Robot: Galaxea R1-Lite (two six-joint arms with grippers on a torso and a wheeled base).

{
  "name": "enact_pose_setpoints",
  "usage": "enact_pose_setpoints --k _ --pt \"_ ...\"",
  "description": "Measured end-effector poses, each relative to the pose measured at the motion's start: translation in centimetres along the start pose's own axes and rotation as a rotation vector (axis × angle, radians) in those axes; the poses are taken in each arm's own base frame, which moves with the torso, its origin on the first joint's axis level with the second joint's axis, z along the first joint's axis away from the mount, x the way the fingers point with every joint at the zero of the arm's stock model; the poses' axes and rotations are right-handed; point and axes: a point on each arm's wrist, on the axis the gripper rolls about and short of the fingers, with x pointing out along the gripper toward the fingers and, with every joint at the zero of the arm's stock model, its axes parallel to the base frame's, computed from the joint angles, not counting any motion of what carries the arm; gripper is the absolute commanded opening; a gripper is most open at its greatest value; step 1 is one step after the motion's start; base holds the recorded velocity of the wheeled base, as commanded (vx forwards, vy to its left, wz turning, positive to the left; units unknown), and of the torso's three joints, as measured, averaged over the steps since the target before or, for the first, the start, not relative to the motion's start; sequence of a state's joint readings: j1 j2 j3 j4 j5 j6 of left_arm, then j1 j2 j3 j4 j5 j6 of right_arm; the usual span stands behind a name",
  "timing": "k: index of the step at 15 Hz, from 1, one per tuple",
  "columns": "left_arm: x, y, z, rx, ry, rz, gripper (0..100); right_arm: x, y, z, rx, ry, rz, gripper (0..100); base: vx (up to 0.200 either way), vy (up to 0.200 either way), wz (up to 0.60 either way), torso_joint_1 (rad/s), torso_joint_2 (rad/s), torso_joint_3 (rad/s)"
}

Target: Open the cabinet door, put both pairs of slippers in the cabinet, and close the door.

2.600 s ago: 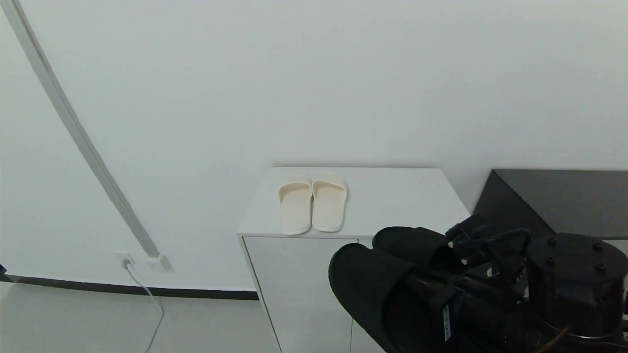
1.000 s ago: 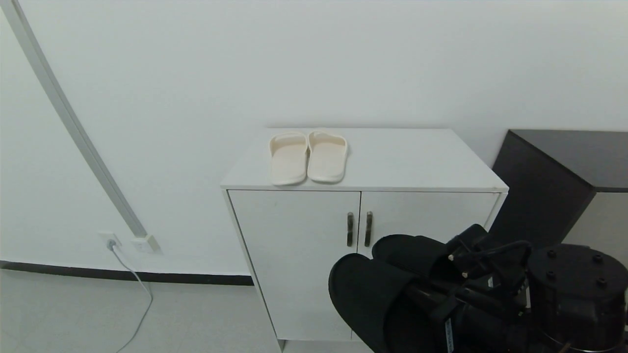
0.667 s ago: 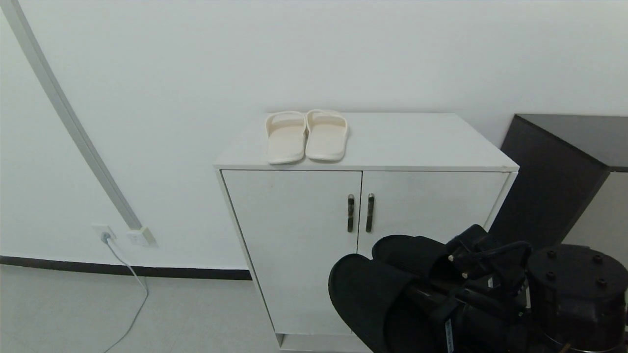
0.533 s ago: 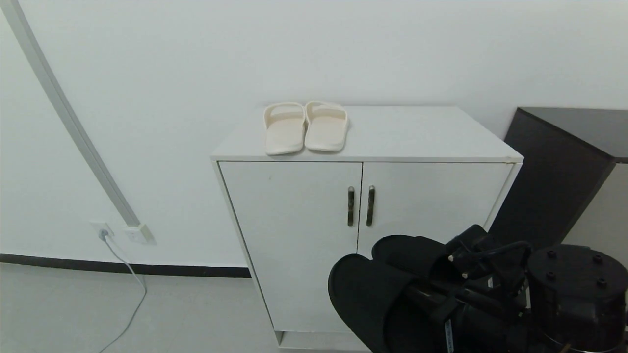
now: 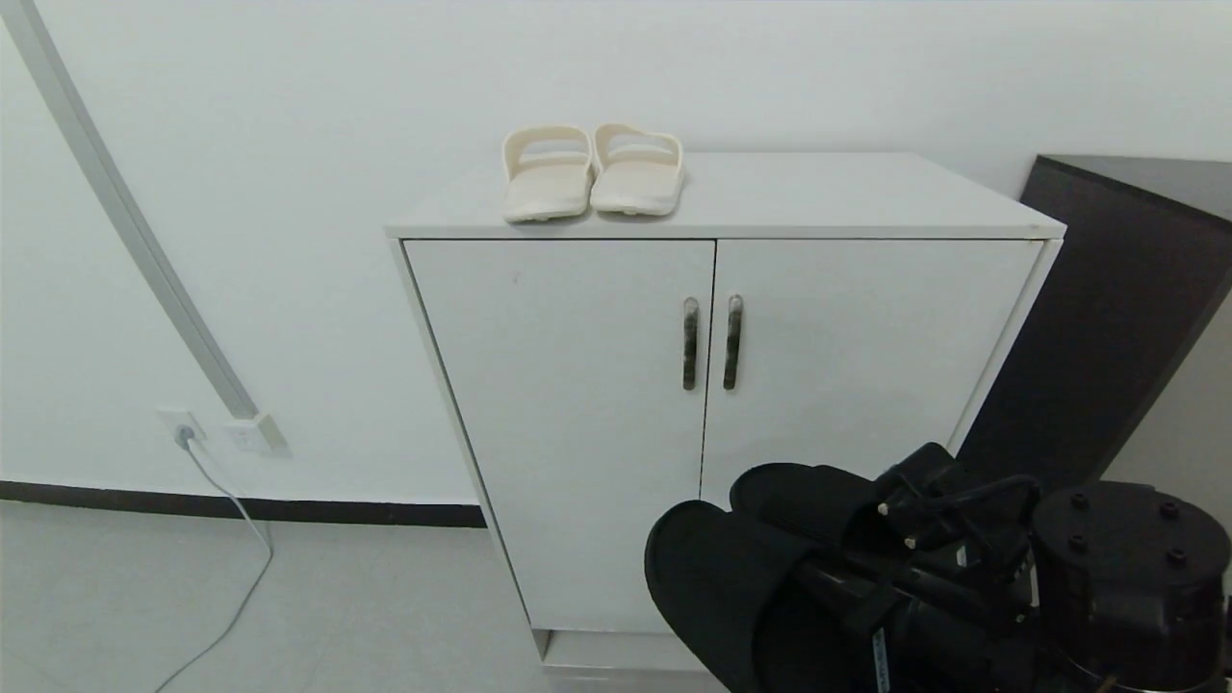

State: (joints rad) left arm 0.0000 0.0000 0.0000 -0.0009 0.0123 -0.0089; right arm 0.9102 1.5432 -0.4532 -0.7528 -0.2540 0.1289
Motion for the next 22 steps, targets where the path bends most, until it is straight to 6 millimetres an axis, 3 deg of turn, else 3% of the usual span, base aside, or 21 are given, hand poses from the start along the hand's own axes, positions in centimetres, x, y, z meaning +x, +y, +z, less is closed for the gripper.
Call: enact_pose_setpoints --k 7,11,14,16,18,22 --pt "0.0 0.0 0.0 0.032 0.005 -0.007 100 0.2 0.0 -0.4 -0.005 0.019 -0.001 0 0.000 0.000 0.00 -0.050 0.42 0.369" --pt "0.2 0.0 0.4 0.101 0.027 -0.013 100 0.3 0.1 -0.4 -0.003 0.008 0.001 0 0.000 0.000 0.00 0.001 0.08 0.074" --pt "0.5 -0.1 4.2 0.036 -0.018 -0.054 100 0.3 0.1 -0.4 -0.003 0.009 0.000 0 0.000 0.000 0.00 0.000 0.00 0.000" --pt "1.9 -0.2 6.9 0.005 -0.012 -0.115 100 0.3 0.1 -0.3 -0.002 0.005 -0.001 0 0.000 0.000 0.00 0.000 0.00 0.000" --pt "4.7 -0.7 9.3 -0.012 0.002 -0.228 100 0.3 0.1 -0.3 -0.002 0.003 -0.001 0 0.000 0.000 0.00 0.000 0.00 0.000" --pt "11.1 -3.5 11.6 -0.038 0.030 -0.545 100 0.3 0.1 -0.3 -0.041 0.005 0.004 0 0.000 0.000 0.00 0.000 0.00 0.000"
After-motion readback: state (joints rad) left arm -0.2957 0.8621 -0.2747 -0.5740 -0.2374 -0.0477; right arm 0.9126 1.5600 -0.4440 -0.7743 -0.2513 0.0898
